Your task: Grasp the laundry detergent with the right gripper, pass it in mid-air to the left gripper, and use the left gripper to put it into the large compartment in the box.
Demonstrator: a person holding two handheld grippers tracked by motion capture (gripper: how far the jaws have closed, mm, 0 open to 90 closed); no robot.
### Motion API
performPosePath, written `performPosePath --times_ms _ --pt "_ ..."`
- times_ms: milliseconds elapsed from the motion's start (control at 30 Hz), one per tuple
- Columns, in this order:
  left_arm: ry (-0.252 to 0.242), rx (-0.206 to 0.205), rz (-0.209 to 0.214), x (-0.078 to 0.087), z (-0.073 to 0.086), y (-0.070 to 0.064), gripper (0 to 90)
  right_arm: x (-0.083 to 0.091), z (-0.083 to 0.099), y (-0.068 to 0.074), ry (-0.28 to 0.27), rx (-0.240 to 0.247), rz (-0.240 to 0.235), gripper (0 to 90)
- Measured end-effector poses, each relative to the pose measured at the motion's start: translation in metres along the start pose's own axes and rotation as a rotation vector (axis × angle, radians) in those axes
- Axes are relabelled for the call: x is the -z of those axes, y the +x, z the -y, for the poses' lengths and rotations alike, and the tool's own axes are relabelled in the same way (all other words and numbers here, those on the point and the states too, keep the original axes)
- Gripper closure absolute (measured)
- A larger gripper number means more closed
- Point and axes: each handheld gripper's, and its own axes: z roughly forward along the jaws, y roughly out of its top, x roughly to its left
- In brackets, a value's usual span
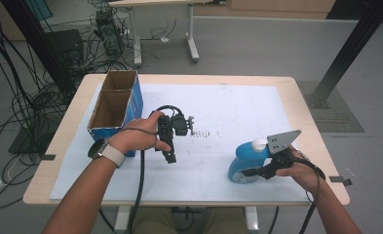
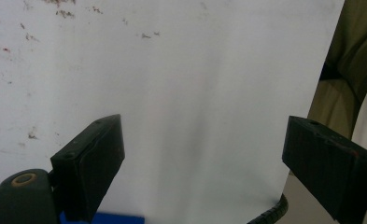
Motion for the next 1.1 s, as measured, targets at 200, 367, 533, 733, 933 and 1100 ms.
performPosePath --times_ms 200,367,533,733,933,1100 --pt "-0.004 0.004 -0.001 0.0002 0.0007 -0.0003 13.6 -0.0001 -0.0007 -0.0006 0.006 0.001 -0.003 43.3" --pt "-0.003 0.007 -0.002 0.0005 0.0016 0.0003 13.6 -0.0001 -0.0006 -0.0008 0.004 -0.008 -0.003 43.2" --pt "-0.004 0.006 -0.001 0.0008 0.0017 0.0003 13.6 -0.0003 -0.0012 -0.0005 0.008 -0.005 -0.004 43.2" --pt "-0.001 0.005 0.002 0.0011 0.0022 0.0012 13.6 -0.0002 -0.0005 -0.0001 0.005 -0.002 -0.001 43.1" --pt "-0.001 0.007 0.001 0.0012 0.0018 0.0014 13.2 -0.0004 -0.0012 0.0003 0.009 0.000 0.001 43.1" --pt "0.001 0.010 -0.005 0.0015 0.0023 0.0015 12.7 -0.0004 -0.0011 0.0004 0.008 -0.004 0.001 43.1"
